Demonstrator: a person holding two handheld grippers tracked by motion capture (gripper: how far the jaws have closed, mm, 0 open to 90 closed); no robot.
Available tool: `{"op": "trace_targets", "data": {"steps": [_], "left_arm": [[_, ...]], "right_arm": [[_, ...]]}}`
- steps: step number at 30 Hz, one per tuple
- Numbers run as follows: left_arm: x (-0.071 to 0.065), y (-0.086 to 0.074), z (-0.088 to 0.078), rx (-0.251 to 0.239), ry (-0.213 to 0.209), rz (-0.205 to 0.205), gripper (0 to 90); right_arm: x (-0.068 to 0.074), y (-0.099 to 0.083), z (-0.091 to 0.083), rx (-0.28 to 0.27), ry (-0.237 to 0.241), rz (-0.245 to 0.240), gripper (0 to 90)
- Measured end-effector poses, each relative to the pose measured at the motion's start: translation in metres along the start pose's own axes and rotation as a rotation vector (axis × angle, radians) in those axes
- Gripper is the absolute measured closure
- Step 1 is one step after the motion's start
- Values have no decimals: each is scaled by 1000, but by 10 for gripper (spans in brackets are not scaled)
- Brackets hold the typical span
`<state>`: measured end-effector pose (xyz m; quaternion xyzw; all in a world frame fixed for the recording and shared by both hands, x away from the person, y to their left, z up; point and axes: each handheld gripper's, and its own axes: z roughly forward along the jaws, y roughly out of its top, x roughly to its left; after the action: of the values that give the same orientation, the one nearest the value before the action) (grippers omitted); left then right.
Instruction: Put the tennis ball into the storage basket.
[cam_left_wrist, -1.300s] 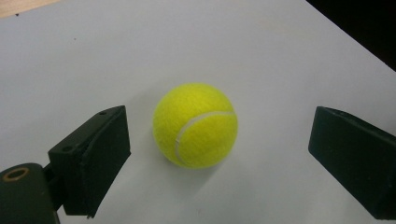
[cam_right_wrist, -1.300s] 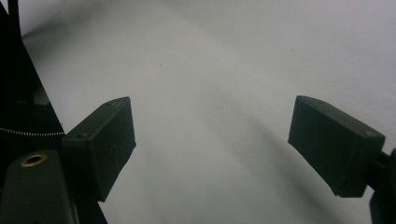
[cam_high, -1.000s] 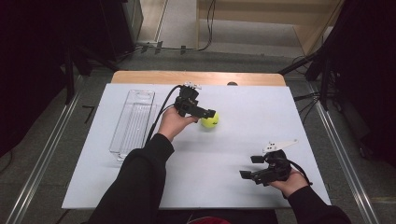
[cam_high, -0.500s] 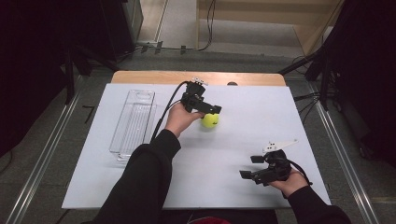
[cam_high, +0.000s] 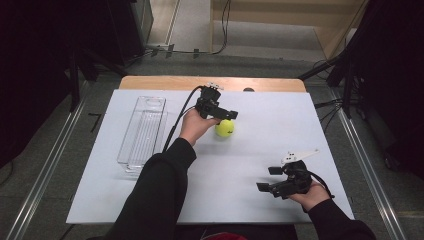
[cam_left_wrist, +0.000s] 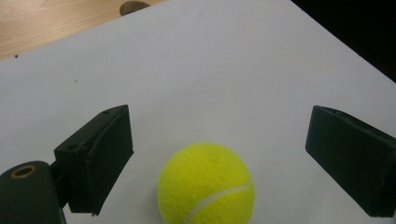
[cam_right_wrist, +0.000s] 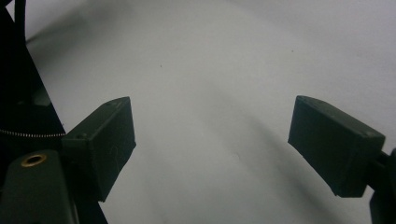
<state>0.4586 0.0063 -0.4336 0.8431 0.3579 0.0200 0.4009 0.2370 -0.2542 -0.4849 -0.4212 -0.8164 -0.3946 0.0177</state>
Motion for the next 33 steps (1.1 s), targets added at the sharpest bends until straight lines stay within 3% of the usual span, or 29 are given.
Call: {"op": "trace_targets", "data": {"steps": [17, 33], "left_arm": [[2, -7, 13, 46, 0, -8, 78], [4, -19, 24, 51, 8, -15, 79]], "right_arm": [[0, 0, 0, 0, 0, 3, 127], [0, 0, 0, -1, 0, 0, 127]]}}
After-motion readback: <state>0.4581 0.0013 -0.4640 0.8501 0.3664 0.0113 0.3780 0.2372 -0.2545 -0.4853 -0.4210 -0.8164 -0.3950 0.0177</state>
